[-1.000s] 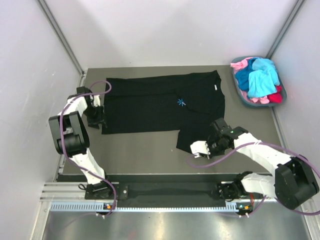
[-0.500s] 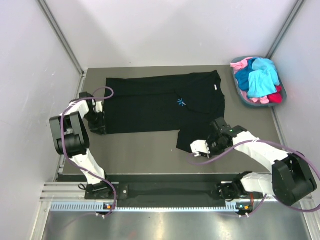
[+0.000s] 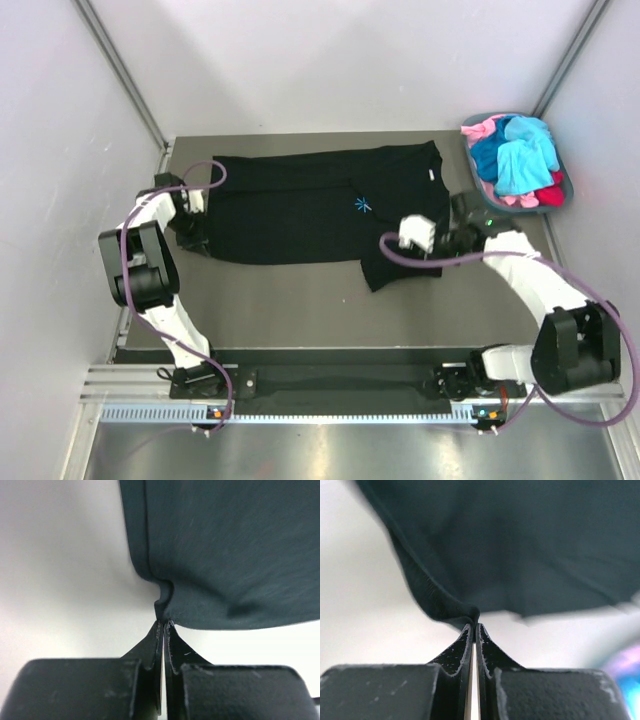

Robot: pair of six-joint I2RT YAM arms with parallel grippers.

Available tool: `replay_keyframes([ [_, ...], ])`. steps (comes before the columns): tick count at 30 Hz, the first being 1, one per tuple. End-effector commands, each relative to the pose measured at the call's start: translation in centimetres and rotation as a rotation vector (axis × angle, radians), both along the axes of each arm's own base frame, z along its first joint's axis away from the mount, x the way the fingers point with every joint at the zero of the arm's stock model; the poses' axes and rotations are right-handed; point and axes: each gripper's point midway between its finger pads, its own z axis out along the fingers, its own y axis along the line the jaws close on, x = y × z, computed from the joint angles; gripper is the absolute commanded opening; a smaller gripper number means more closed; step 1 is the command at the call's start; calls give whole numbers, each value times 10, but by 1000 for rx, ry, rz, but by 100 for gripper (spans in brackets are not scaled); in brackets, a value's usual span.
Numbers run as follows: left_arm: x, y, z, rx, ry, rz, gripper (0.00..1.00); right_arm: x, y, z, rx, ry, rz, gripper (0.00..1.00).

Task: Fold and stack the t-shirts
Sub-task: Fold the tshirt

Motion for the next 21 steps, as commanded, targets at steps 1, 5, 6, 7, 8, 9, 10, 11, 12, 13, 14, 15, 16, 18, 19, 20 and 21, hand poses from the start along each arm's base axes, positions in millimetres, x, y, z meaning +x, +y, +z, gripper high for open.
replay_keyframes([
  [1,34,2,31,-8,-137,-67,0,57,-18,53,80,-112,-181,0],
  [5,53,2,39,-25,-175,-73,0,107,-20,92,129,-183,-254,0],
  [6,62,2,47,-29,-201,-73,0,114,-19,96,136,-190,-260,0],
  [7,67,-1,47,-44,-207,-76,0,121,-18,100,148,-194,-274,0],
  [8,72,-2,50,-47,-219,-77,0,130,-17,95,150,-177,-286,0],
  [9,84,-3,58,-39,-250,-84,0,142,-16,109,162,-210,-294,0],
  [10,89,-4,56,-40,-247,-90,0,150,-16,110,167,-210,-316,0],
  [11,96,-4,59,-35,-259,-96,0,164,-14,115,174,-223,-329,0],
  [12,107,-6,63,-29,-277,-107,0,172,-15,119,177,-233,-345,0],
  [13,112,-6,64,-23,-282,-110,0,179,-15,120,180,-232,-366,0],
  [14,123,-3,73,-8,-311,-112,0,194,-14,126,188,-246,-376,0],
  [15,127,-3,68,-6,-304,-112,0,201,-14,129,198,-252,-395,0],
  [16,132,-2,68,-2,-311,-110,0,208,-14,131,198,-256,-405,0],
  [18,144,-2,69,14,-324,-118,0,227,-13,135,208,-257,-430,0],
  [19,148,0,69,21,-329,-118,0,234,-13,135,209,-260,-441,0],
  [20,155,2,73,32,-348,-118,0,245,-12,137,213,-268,-447,0],
  [21,158,2,69,39,-341,-116,0,250,-12,136,217,-267,-457,0],
])
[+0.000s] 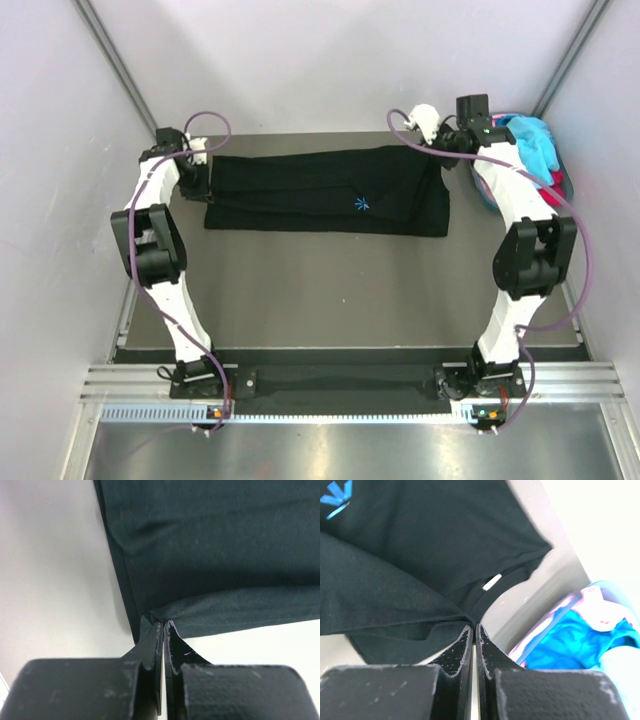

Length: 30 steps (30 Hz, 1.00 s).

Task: Fold and stack the t-shirts
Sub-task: Fold the tshirt

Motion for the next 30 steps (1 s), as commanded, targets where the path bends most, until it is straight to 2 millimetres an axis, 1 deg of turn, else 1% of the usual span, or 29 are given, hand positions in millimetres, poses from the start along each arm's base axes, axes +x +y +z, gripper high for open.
replay_keyframes([
  [1,24,8,10,43,-61,3,0,26,-1,21,37,-49,-66,0],
  [2,28,11,12,55,-73,13,0,35,0,20,40,-54,-70,0],
  [4,34,17,8,76,-76,30,0,45,3,18,48,-59,-77,0],
  [5,39,18,10,81,-85,33,0,53,5,15,49,-61,-77,0],
  [6,41,19,5,87,-80,34,0,57,9,14,51,-66,-75,0],
  [8,48,21,7,98,-92,34,0,69,13,9,46,-70,-77,0],
  [10,53,22,2,108,-92,36,0,76,17,7,44,-79,-78,0],
  [11,58,22,5,114,-104,35,0,82,19,4,43,-82,-78,0],
  [12,60,22,1,114,-98,39,0,87,20,4,42,-92,-82,0],
  [14,67,24,4,123,-118,43,0,95,21,2,37,-105,-93,0],
  [15,69,23,0,126,-113,44,0,100,20,3,39,-119,-102,0],
  [17,75,27,3,142,-130,52,0,108,18,3,34,-139,-117,0],
  [18,77,27,-1,143,-125,55,0,113,18,6,40,-163,-126,0],
  [20,80,31,-1,154,-130,63,0,120,18,8,42,-185,-138,0],
  [21,81,32,-6,164,-121,64,0,123,18,8,47,-193,-142,0],
  [25,81,37,-11,184,-114,76,0,134,17,8,51,-222,-157,0],
  [28,82,39,-13,196,-111,77,0,139,20,5,51,-229,-155,0],
  [30,82,39,-14,199,-111,77,0,141,23,-1,47,-225,-149,0],
])
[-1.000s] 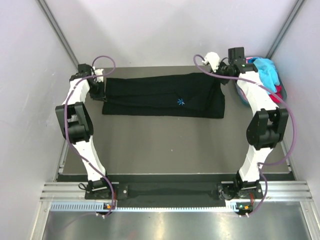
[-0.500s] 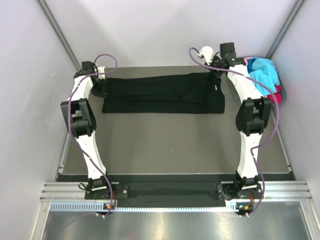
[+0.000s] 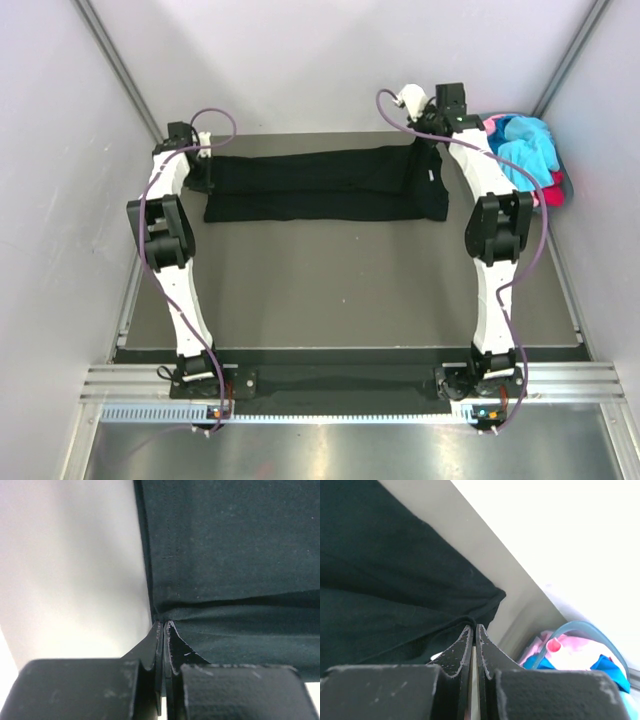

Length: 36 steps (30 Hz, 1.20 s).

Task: Fold and stack the t-shirts
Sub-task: Fold the tshirt

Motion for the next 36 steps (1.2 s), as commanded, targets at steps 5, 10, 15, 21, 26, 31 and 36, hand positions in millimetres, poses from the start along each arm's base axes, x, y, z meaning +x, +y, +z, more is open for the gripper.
replay_keyframes([
  [5,26,10,21,70,-104,20,0,23,12,15,13,-100,-7,0],
  [10,45,2,36,99,-170,33,27,29,10,12,-16,-127,-68,21],
  [15,56,-14,75,103,-264,50,35,21,-4,34,-22,-164,-136,39],
  [21,29,-23,79,95,-216,23,36,-38,-14,19,5,-4,-124,41],
  [26,-18,-38,31,27,-55,-28,31,-103,-20,-30,23,286,-72,41],
  [31,-26,-42,6,-1,3,-30,30,-125,-32,-57,14,385,-80,43],
  [36,-20,-41,-9,4,23,-36,30,-139,-43,-88,-37,489,-68,45],
])
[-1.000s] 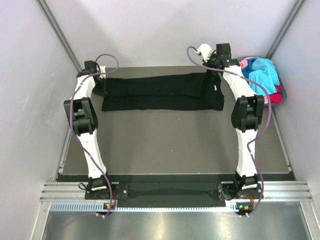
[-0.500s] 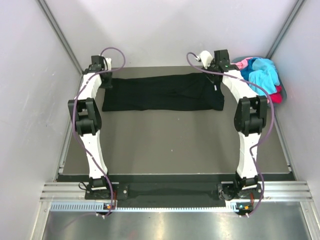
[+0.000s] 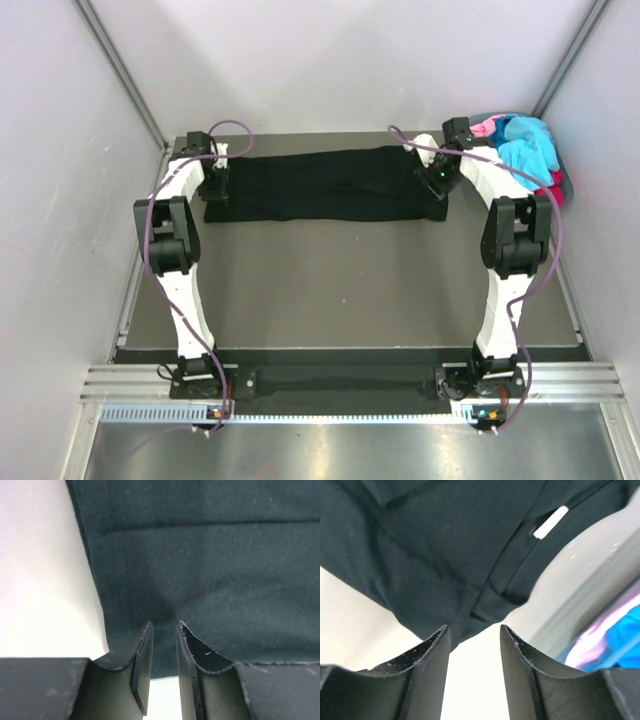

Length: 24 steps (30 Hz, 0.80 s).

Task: Fold and stack the t-shirts
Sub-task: Fold the tshirt

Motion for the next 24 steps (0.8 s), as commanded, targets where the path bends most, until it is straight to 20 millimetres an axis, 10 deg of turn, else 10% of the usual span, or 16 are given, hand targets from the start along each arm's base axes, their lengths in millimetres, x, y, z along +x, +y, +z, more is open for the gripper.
replay_keyframes([
  [1,15,1,6,-6,-38,-6,30,-12,-5,-13,-2,67,17,45],
  [16,8,13,-11,63,9,-30,29,-31,-21,-56,-15,203,15,46],
  [24,10,17,-17,90,17,-49,28,-59,-9,-71,128,373,63,6],
])
